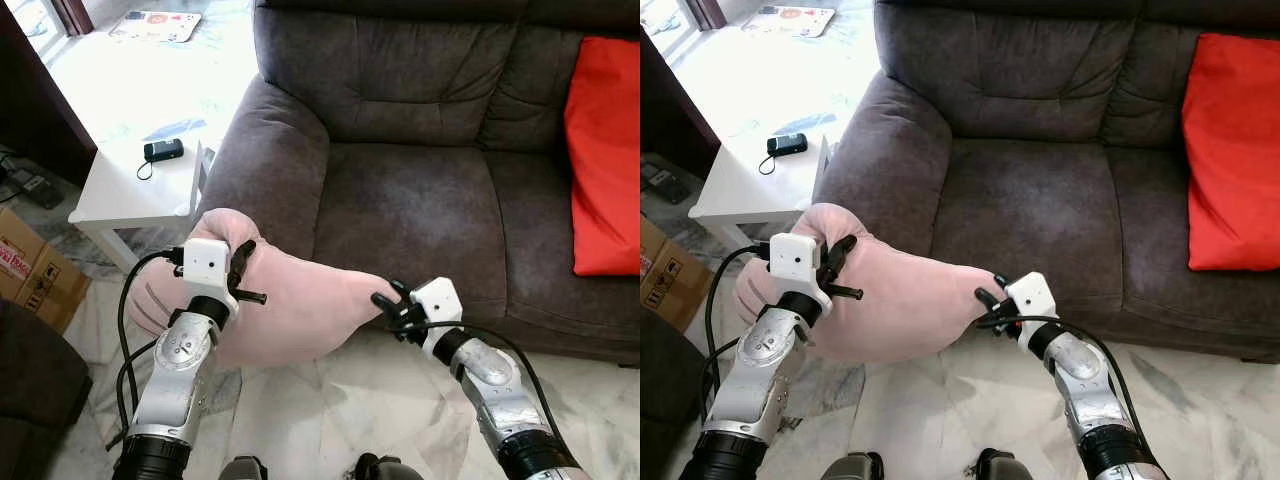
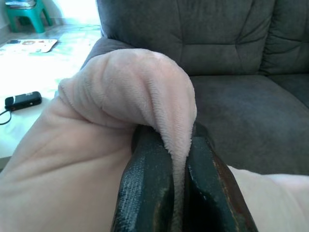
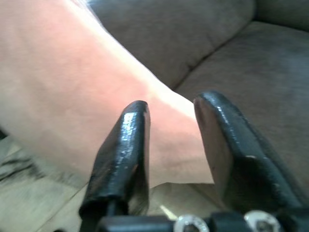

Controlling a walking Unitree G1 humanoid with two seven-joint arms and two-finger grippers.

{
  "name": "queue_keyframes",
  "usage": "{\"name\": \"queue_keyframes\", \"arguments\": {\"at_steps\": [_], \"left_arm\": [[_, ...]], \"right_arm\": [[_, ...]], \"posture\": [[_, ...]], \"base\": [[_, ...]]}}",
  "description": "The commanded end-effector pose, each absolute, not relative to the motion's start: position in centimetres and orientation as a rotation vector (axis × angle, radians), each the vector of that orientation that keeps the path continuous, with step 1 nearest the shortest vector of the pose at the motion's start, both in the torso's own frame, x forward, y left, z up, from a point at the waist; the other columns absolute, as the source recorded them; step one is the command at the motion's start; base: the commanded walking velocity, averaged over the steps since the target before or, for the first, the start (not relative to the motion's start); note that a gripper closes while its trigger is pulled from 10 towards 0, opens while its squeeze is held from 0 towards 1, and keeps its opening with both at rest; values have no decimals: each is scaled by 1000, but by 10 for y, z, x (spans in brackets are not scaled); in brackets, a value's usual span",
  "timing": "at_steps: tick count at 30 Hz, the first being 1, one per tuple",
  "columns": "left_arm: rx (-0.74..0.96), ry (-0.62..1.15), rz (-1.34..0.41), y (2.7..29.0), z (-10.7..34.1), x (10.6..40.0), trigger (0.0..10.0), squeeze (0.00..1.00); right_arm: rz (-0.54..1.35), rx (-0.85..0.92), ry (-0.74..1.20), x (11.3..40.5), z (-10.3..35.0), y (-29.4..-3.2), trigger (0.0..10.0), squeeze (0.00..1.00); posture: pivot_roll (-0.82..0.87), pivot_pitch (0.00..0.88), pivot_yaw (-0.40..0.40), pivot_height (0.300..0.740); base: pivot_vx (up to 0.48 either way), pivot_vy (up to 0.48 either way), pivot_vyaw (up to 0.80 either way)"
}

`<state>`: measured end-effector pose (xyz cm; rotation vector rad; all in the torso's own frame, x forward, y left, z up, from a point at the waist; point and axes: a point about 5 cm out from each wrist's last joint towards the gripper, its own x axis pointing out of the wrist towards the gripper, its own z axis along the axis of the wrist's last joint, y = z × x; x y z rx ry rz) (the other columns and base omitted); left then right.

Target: Move the pillow to the sofa from floor

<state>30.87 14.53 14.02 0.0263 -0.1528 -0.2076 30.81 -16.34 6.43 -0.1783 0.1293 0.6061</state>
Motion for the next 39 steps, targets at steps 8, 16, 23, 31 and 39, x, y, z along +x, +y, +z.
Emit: {"name": "queue_keyframes", "arguments": {"at_steps": [8, 16, 23, 31, 39], "left_arm": [[59, -232, -303, 130, 162, 313, 10000, 0], [62, -226, -309, 131, 161, 313, 10000, 0], [63, -219, -342, 126, 160, 313, 10000, 0], [66, -213, -364, 123, 158, 312, 10000, 0], [80, -201, -359, 125, 156, 313, 10000, 0]], "right_arm": [[838, -386, 216, 292, 44, -152, 10000, 1000], [848, -487, 280, 289, 33, -157, 10000, 1000], [643, -625, 316, 299, 28, -173, 10000, 227], [614, -601, 299, 301, 28, -171, 10000, 1000], [722, -649, 426, 286, 7, -171, 10000, 0]], "posture": [[101, 143, -9, 740], [98, 132, -13, 740], [97, 124, -11, 740], [96, 117, -11, 740], [96, 140, -11, 740]], "base": [[0, 0, 0], [0, 0, 0], [0, 0, 0], [0, 0, 0], [0, 0, 0]]}}
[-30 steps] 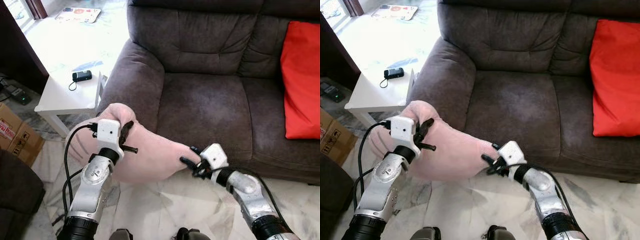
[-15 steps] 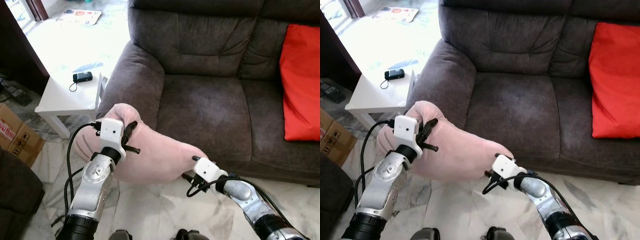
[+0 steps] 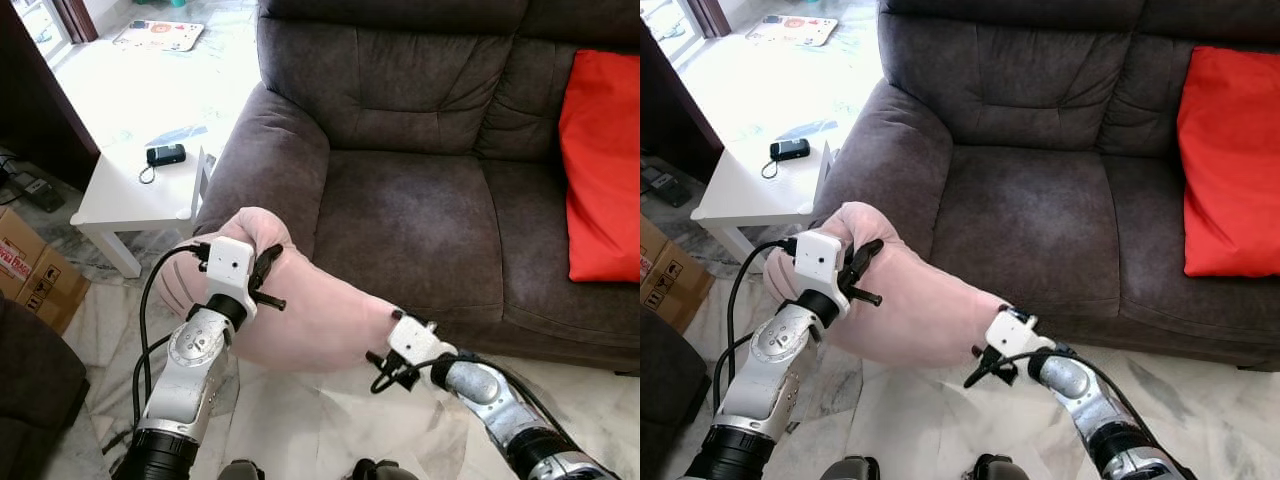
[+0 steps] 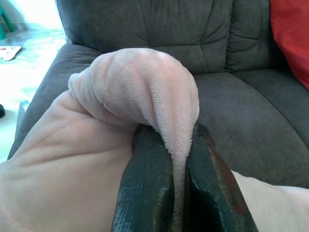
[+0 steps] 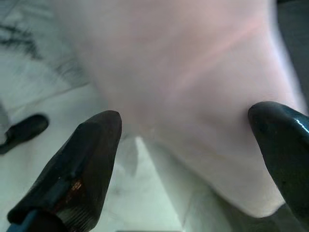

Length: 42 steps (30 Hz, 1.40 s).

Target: Move the pillow to the sofa from floor

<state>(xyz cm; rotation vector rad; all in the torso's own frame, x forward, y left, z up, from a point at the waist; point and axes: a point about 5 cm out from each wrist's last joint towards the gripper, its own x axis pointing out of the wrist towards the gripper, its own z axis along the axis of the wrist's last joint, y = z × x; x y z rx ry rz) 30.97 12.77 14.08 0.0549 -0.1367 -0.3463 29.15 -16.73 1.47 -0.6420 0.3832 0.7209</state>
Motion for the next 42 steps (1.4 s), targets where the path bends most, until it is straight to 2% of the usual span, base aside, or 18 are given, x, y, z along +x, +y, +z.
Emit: {"name": "queue_keyframes", "arguments": {"at_steps": [1, 13, 24, 32, 42], "left_arm": [[78, -200, -358, 125, 156, 313, 10000, 0], [81, -192, -380, 123, 155, 310, 10000, 0], [91, -186, -402, 122, 155, 310, 10000, 0], [96, -188, -410, 123, 156, 309, 10000, 0], [70, -181, -474, 117, 156, 306, 10000, 0]], "right_arm": [[719, -649, 426, 286, 7, -171, 10000, 0], [489, -664, 349, 306, 25, -185, 10000, 0], [586, -712, 494, 289, 1, -183, 10000, 0], [588, -729, 535, 283, -5, -187, 10000, 0], [474, -754, 575, 284, -8, -195, 10000, 0]], "posture": [[96, 140, -11, 740], [103, 154, -13, 740], [113, 166, -15, 740], [115, 166, -16, 740], [125, 169, -18, 740]], "base": [[0, 0, 0], [0, 0, 0], [0, 0, 0], [0, 0, 0], [0, 0, 0]]}}
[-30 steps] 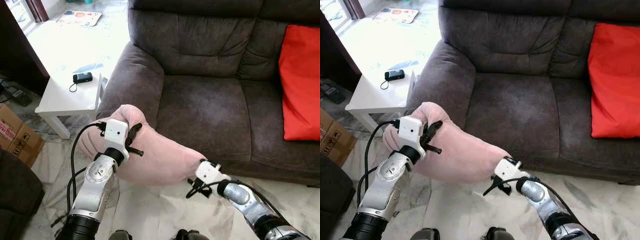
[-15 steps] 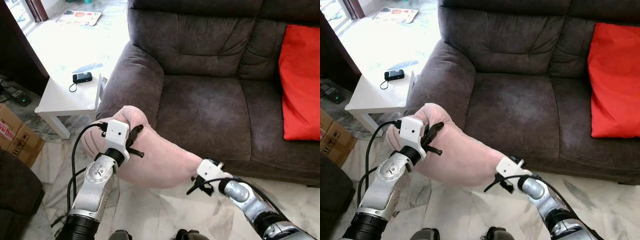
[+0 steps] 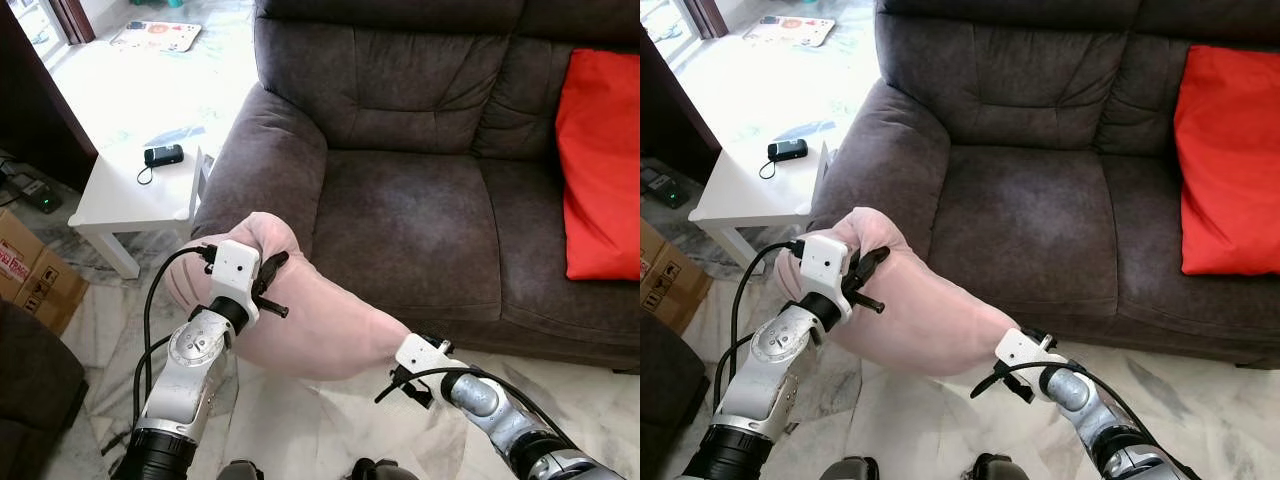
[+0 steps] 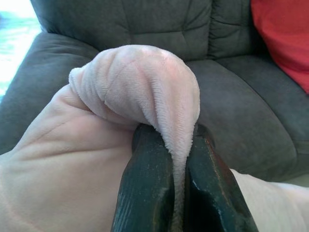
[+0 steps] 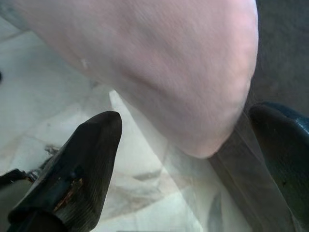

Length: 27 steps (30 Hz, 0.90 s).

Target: Move the pillow to the sofa from floor

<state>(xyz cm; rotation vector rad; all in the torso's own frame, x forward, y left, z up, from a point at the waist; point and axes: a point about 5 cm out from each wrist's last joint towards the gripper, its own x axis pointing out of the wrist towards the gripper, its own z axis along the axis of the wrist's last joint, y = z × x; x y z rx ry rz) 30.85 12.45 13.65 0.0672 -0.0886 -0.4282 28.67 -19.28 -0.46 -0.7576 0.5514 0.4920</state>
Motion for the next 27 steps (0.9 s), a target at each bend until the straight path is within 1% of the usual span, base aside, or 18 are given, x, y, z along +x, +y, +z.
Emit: {"name": "queue_keyframes", "arguments": {"at_steps": [1, 18, 19, 20, 27], "left_arm": [[66, -178, -486, 116, 156, 305, 10000, 0], [44, -162, -527, 114, 155, 303, 10000, 0], [43, -161, -526, 114, 155, 303, 10000, 0], [44, -160, -525, 114, 155, 303, 10000, 0], [44, -152, -521, 115, 153, 303, 10000, 0]], "right_arm": [[461, -746, 578, 284, -8, -195, 10000, 0], [486, -722, 619, 278, -16, -187, 10000, 0], [493, -732, 622, 277, -17, -188, 6431, 0], [498, -741, 625, 276, -18, -188, 0, 0], [507, -729, 614, 277, -17, -188, 0, 0]], "posture": [[126, 169, -18, 740], [132, 171, -23, 740], [132, 171, -23, 740], [132, 171, -23, 740], [122, 171, -19, 740]], "base": [[0, 0, 0], [0, 0, 0], [0, 0, 0], [0, 0, 0], [0, 0, 0]]}}
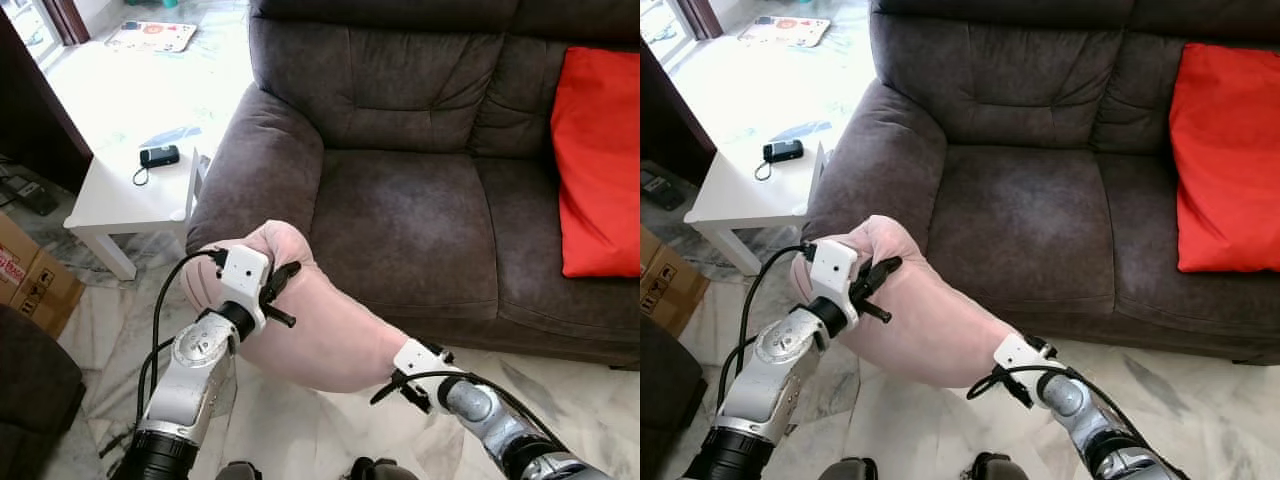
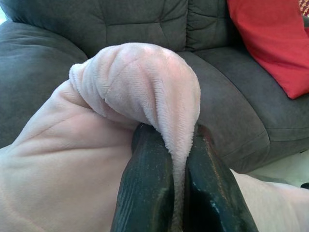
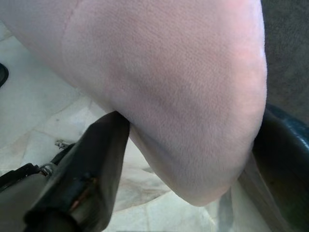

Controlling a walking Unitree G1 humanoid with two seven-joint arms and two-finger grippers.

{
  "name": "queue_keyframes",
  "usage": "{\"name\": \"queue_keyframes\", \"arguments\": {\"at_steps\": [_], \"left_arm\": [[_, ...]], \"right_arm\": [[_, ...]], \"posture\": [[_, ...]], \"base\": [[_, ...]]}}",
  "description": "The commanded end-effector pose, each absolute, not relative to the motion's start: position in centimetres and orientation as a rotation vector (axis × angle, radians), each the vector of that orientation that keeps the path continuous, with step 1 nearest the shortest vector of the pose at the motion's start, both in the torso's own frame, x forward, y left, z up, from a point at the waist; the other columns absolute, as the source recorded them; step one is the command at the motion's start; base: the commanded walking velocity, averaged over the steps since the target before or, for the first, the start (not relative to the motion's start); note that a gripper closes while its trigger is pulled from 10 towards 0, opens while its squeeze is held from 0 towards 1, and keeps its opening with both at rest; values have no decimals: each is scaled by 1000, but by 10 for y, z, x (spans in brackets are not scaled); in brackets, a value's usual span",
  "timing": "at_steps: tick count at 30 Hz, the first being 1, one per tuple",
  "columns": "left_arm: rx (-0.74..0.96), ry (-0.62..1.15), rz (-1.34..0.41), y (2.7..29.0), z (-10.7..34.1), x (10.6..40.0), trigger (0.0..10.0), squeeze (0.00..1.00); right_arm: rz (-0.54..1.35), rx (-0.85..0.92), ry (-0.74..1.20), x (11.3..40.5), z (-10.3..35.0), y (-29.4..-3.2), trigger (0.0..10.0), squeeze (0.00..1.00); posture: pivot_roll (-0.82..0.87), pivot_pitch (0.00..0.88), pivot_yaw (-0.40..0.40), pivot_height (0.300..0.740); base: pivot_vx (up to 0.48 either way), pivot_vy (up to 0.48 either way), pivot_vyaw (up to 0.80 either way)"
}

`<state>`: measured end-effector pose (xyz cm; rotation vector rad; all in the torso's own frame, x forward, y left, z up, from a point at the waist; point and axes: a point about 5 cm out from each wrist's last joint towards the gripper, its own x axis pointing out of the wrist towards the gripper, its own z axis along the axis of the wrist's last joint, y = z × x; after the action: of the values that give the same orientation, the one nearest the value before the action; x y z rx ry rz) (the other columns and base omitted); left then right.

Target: Move the pillow to the sofa from floor

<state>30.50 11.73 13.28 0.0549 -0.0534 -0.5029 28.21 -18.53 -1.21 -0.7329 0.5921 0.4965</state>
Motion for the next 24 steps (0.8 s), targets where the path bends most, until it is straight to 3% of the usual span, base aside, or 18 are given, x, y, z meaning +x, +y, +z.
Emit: {"name": "queue_keyframes", "arguments": {"at_steps": [1, 15, 24], "left_arm": [[43, -151, -521, 114, 153, 303, 10000, 0], [50, -141, -532, 111, 150, 304, 10000, 0], [81, -132, -505, 113, 146, 305, 10000, 0]], "right_arm": [[508, -728, 611, 277, -16, -188, 0, 0], [519, -721, 586, 280, -13, -185, 0, 0], [485, -625, 546, 284, -8, -182, 0, 0]], "posture": [[121, 171, -20, 740], [113, 158, -17, 740], [111, 151, -16, 740]], "base": [[0, 0, 0], [0, 0, 0], [0, 0, 0]]}}
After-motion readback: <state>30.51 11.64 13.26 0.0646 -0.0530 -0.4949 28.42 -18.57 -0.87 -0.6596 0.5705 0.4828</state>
